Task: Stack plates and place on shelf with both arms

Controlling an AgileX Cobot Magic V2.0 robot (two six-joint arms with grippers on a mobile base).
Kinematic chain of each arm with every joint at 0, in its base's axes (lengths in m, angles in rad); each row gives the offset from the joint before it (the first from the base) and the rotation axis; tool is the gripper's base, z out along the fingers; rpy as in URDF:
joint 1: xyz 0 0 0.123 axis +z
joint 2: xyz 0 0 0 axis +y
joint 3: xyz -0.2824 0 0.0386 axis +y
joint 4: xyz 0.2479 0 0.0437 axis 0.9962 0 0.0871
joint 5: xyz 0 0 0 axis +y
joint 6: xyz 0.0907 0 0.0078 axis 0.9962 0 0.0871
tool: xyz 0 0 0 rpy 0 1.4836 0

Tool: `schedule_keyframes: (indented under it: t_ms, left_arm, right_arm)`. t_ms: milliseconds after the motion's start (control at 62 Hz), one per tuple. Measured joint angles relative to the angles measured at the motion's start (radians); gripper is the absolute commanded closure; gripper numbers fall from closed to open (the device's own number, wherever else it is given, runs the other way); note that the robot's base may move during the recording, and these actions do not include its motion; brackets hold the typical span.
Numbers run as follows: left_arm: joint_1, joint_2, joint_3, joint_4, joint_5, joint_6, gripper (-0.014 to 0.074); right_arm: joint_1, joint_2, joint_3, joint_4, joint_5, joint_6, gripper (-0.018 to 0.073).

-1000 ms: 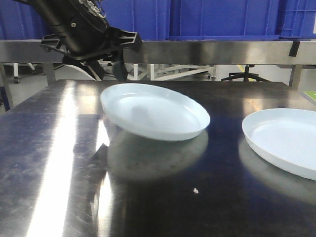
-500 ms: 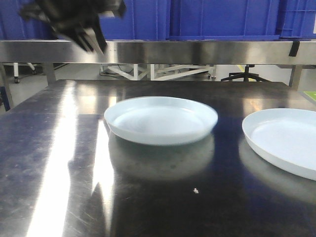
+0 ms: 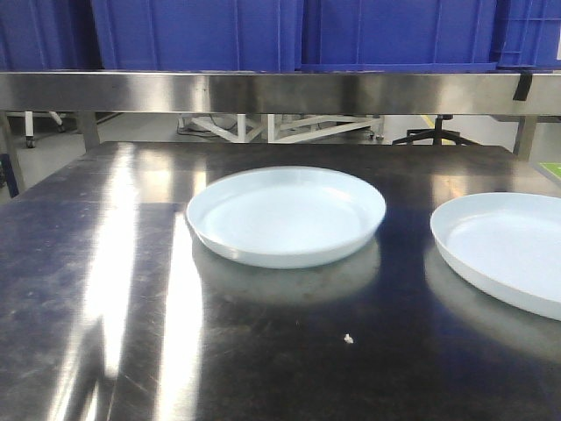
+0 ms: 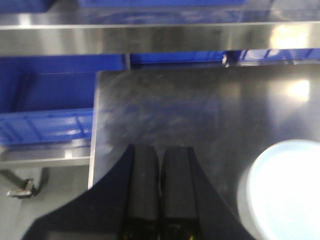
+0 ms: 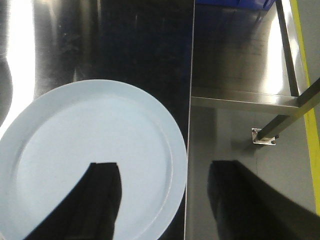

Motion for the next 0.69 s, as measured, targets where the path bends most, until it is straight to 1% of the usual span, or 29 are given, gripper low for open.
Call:
schedule_keyframes:
  t_ms: [210, 403, 516, 694]
  left_arm:
    - [0.036, -0.277, 0.300, 0.000, -0.117, 0.000, 0.0498]
    - [0.053, -0.514, 0.546, 0.000, -0.150, 0.000, 0.0499]
    - [0.054, -0.633, 0.636, 0.000, -0.150, 0.000, 0.0499]
    - [0.054, -0.714, 0.706, 0.000, -0.150, -0.002, 0.0499]
  right_arm:
    - [0.000, 0.000, 0.000, 0.000, 0.000, 0.000, 0.0063]
    - [0.000, 0.000, 0.000, 0.000, 0.000, 0.000, 0.0063]
    - [0.000, 0.000, 0.000, 0.000, 0.000, 0.000, 0.0063]
    - [0.000, 0.000, 0.000, 0.000, 0.000, 0.000, 0.0063]
